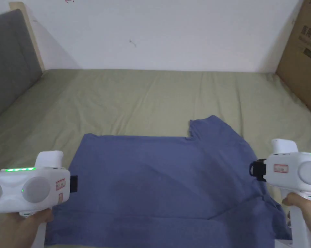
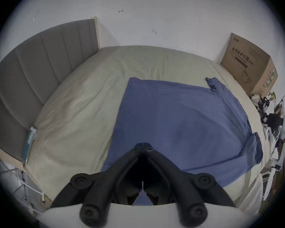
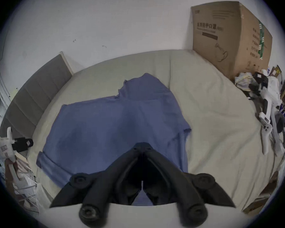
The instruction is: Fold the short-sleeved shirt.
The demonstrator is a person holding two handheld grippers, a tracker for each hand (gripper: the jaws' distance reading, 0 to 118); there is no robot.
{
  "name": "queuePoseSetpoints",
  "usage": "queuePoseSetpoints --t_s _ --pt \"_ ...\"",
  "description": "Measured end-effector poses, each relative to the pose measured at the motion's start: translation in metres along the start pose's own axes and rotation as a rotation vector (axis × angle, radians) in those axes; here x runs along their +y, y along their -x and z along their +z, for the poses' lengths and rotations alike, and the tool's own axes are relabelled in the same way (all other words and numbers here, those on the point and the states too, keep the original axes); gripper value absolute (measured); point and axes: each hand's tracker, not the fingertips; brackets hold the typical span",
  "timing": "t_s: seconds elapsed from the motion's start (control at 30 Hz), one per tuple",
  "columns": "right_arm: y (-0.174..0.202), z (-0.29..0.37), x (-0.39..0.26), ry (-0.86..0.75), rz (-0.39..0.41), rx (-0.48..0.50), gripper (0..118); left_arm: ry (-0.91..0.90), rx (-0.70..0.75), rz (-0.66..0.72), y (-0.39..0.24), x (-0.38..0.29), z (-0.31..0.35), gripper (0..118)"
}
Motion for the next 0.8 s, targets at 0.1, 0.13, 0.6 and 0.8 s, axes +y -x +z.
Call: queuePoseSetpoints --t_s 0.1,0.13,0.6,0.8 --pt "-0.005 -0.025 0.026 -0.009 -0.051 -0.003 1 -0.007 -0.028 -0.006 -0.011 0.014 -0.011 0" --pt "-0.007 -0.035 0.037 -0.006 -0.058 -0.015 2 -0.007 -0.025 -0.028 -0.014 0.019 -0.016 0" --pt "-0.061 -0.21 0.135 0.178 -0.009 -0.149 73 -0.011 -0.031 -0.113 -0.041 0.082 -0.101 0" --pt "-0.067 -0.241 0.128 0.233 0.057 -0.134 73 0.017 -0.026 -0.142 -0.046 0.088 -0.126 0"
